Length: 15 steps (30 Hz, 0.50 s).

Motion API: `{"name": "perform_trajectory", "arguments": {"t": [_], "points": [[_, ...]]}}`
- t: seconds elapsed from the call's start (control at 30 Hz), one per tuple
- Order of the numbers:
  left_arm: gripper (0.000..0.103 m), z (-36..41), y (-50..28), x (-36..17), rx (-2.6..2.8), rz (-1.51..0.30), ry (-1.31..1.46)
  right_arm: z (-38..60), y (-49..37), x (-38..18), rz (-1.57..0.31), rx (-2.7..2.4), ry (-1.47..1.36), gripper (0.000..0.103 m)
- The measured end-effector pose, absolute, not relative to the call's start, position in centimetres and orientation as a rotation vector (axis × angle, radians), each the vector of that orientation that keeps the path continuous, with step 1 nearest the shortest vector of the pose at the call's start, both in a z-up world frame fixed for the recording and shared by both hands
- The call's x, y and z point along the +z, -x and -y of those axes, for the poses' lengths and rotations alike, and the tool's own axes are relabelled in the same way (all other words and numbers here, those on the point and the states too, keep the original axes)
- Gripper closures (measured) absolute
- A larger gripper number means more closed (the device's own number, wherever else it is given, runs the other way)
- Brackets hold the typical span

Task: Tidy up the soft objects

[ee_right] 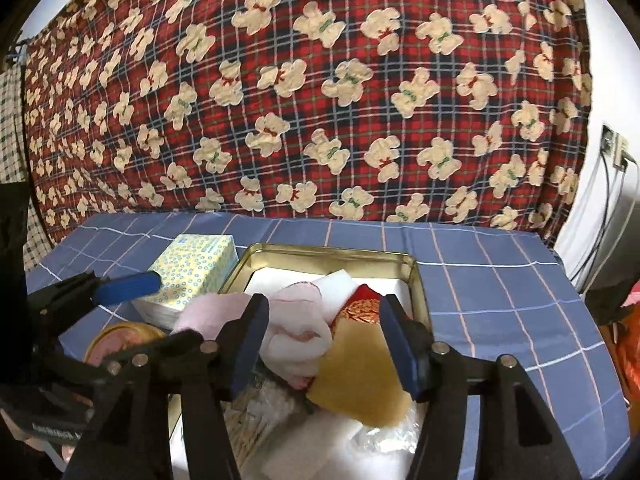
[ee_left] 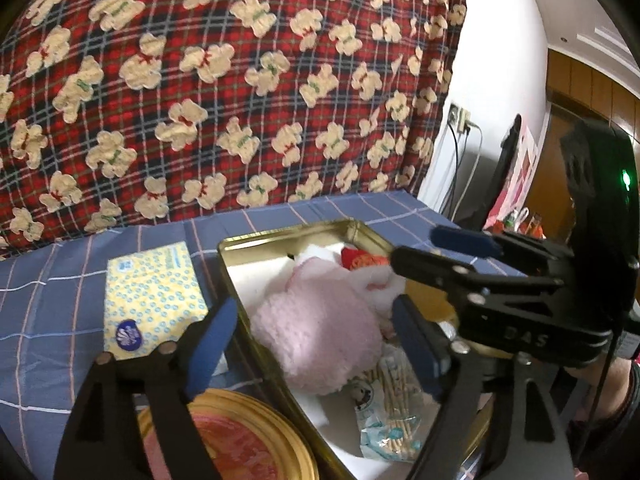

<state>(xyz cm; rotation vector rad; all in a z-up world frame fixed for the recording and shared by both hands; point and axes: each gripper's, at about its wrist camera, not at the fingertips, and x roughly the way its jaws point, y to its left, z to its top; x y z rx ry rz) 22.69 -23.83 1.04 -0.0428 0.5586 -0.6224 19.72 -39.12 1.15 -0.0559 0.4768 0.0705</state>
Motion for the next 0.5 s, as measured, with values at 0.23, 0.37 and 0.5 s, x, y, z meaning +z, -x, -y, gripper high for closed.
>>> {"name": "perform_trajectory", "arguments": {"t": [0.23,0.37,0.5], "points": [[0.002,22.3,-21.9,2.0,-0.608,-0.496,0.081,39.5,-16.6,1.8,-0.430,0.054,0.012,0.031],[0.002,22.1,-21.4,2.1,-0.599,-0.480,0.070,39.1,-15.7,1.9,-0.419,0.054,0.013,0.030],[0.002,21.8,-21.1,2.0,-0.592,-0.475,0.070,39.0,-15.4,1.7,-0.413,0.051,0.008,0.030]]}}
